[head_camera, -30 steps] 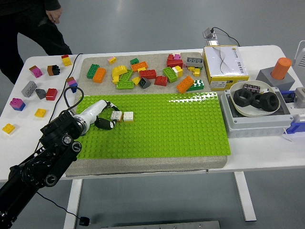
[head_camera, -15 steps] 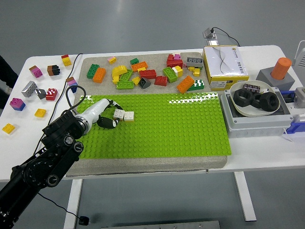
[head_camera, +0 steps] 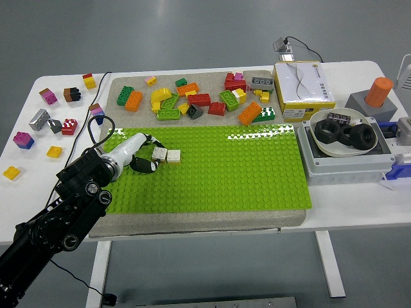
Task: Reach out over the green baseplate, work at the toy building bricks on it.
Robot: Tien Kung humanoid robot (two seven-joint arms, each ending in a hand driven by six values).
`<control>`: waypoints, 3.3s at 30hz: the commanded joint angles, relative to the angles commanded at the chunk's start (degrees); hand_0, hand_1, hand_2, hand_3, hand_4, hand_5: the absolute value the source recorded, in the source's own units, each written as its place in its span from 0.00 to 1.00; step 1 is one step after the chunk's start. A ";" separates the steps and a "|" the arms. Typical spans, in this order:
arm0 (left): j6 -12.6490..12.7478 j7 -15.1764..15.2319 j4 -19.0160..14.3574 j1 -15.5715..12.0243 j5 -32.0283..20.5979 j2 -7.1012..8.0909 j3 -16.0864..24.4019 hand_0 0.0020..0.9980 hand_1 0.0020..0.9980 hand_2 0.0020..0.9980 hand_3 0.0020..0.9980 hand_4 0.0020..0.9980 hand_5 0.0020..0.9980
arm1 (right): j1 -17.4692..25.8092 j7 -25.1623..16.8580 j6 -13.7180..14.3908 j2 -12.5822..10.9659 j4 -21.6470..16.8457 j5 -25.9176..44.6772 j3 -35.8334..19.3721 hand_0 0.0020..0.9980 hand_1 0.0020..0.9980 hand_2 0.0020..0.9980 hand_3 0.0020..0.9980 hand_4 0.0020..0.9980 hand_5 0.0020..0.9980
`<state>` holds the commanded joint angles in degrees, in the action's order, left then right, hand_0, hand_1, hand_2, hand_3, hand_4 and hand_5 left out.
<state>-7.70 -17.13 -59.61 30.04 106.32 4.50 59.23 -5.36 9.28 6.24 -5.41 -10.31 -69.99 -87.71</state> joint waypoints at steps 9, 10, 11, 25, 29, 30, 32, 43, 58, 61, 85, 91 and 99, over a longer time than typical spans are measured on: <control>-0.03 0.21 0.10 0.13 -0.80 0.07 0.04 0.99 0.93 0.92 0.74 0.86 0.00 | -0.16 -0.09 0.03 0.00 0.00 -0.80 -0.08 0.52 0.53 0.58 0.63 0.63 0.76; 0.00 0.22 0.10 0.13 -0.89 0.08 0.04 0.99 0.93 0.92 0.74 0.86 0.00 | -0.16 -0.09 0.01 0.01 0.00 -0.88 -0.08 0.52 0.53 0.58 0.63 0.63 0.76; 0.01 0.24 0.11 0.12 -0.97 0.08 0.05 0.99 0.93 0.92 0.74 0.86 0.00 | -0.17 -0.10 -0.01 0.01 0.00 -0.94 -0.07 0.52 0.53 0.58 0.63 0.63 0.76; 0.60 -0.02 -4.75 -1.84 0.32 0.44 2.18 0.99 0.92 0.92 0.77 0.89 0.00 | -0.06 -0.10 0.01 -0.09 0.00 -0.75 0.26 0.52 0.54 0.57 0.63 0.63 0.76; 1.12 -0.63 -9.34 -4.46 2.30 1.70 2.96 0.99 0.92 0.92 0.72 0.92 0.07 | 0.14 -0.15 0.05 -0.10 0.00 -0.36 0.38 0.52 0.53 0.57 0.63 0.63 0.76; 1.30 -0.85 -10.69 -5.25 3.15 2.10 2.82 0.99 0.92 0.92 0.72 0.92 0.07 | 0.21 -0.17 0.07 -0.11 0.00 -0.21 0.43 0.52 0.53 0.57 0.63 0.63 0.76; 1.65 -0.99 -12.08 -6.15 4.25 2.50 2.37 0.99 0.92 0.92 0.72 0.92 0.07 | 0.27 -0.17 0.08 -0.12 0.00 -0.10 0.44 0.52 0.53 0.57 0.63 0.63 0.76; 3.95 0.23 -9.25 -6.84 6.48 2.41 -0.01 1.00 0.93 0.93 0.65 0.97 0.29 | 0.18 -0.08 -0.04 -0.02 0.00 -0.55 0.23 0.52 0.53 0.57 0.63 0.63 0.75; 3.70 -0.30 -7.93 -6.43 5.81 2.04 -1.25 1.00 0.93 0.92 0.64 0.96 0.34 | 0.09 -0.17 0.01 0.00 0.00 -0.32 0.06 0.52 0.53 0.57 0.63 0.63 0.75; 3.64 -0.37 -7.44 -6.22 5.71 1.82 -1.65 1.00 0.93 0.92 0.64 0.96 0.34 | 0.04 -0.19 0.00 0.02 0.00 -0.32 0.02 0.52 0.53 0.57 0.63 0.63 0.75; 4.78 0.25 -8.56 -6.61 6.17 1.66 -0.12 1.00 0.93 0.92 0.63 0.95 0.33 | 0.10 -0.11 -0.09 0.05 0.00 -0.38 0.17 0.52 0.53 0.57 0.63 0.63 0.75; 7.08 0.01 -13.26 -8.20 7.68 2.14 1.97 1.00 0.92 0.91 0.63 0.94 0.31 | 0.13 0.07 -0.22 0.16 0.00 -0.64 0.42 0.52 0.53 0.58 0.63 0.63 0.75; 13.72 4.32 -22.26 -15.54 7.52 4.11 6.42 0.93 0.86 0.85 0.61 0.75 0.12 | 0.59 0.39 -1.35 1.02 0.00 -0.12 2.24 0.52 0.54 0.62 0.63 0.62 0.75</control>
<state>6.02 -12.81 -81.87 14.50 113.84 8.61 65.66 -4.77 9.67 4.89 -4.38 -10.31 -70.11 -85.47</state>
